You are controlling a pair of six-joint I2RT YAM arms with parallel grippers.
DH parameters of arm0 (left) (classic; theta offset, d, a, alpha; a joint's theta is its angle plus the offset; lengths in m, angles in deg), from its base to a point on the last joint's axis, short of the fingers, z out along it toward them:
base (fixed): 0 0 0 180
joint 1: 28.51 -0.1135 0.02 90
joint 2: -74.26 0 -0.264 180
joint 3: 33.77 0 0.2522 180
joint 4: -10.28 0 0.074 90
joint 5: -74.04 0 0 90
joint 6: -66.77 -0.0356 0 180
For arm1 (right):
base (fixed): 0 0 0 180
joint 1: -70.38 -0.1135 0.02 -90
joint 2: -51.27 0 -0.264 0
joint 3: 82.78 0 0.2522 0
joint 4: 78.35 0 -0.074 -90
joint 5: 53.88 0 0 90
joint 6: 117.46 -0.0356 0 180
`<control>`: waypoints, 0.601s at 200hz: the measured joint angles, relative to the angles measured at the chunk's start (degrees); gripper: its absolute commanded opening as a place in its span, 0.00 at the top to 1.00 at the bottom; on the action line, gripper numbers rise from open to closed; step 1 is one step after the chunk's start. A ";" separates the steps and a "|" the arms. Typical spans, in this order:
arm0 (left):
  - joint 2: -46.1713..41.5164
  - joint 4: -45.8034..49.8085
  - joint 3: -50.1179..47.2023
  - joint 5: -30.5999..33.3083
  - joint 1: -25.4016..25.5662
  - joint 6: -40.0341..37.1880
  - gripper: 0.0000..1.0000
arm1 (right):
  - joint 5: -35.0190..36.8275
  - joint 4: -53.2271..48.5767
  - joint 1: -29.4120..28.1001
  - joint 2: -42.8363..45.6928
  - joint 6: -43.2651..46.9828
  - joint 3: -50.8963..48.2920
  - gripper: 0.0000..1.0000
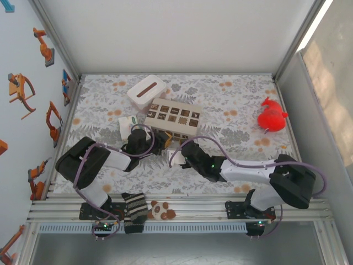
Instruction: Unlock a padlock with a key
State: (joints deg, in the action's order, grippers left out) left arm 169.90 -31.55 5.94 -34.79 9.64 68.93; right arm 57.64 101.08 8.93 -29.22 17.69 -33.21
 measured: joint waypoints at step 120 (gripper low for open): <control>-5.53 10.86 3.54 -1.14 -0.39 0.20 1.00 | -7.65 4.57 5.84 -4.74 5.73 4.57 0.65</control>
State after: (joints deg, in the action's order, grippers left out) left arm 164.37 -20.69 9.48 -35.92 9.25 69.12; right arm 49.99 105.65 14.77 -33.96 23.42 -28.64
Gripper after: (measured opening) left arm 0.123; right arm 0.362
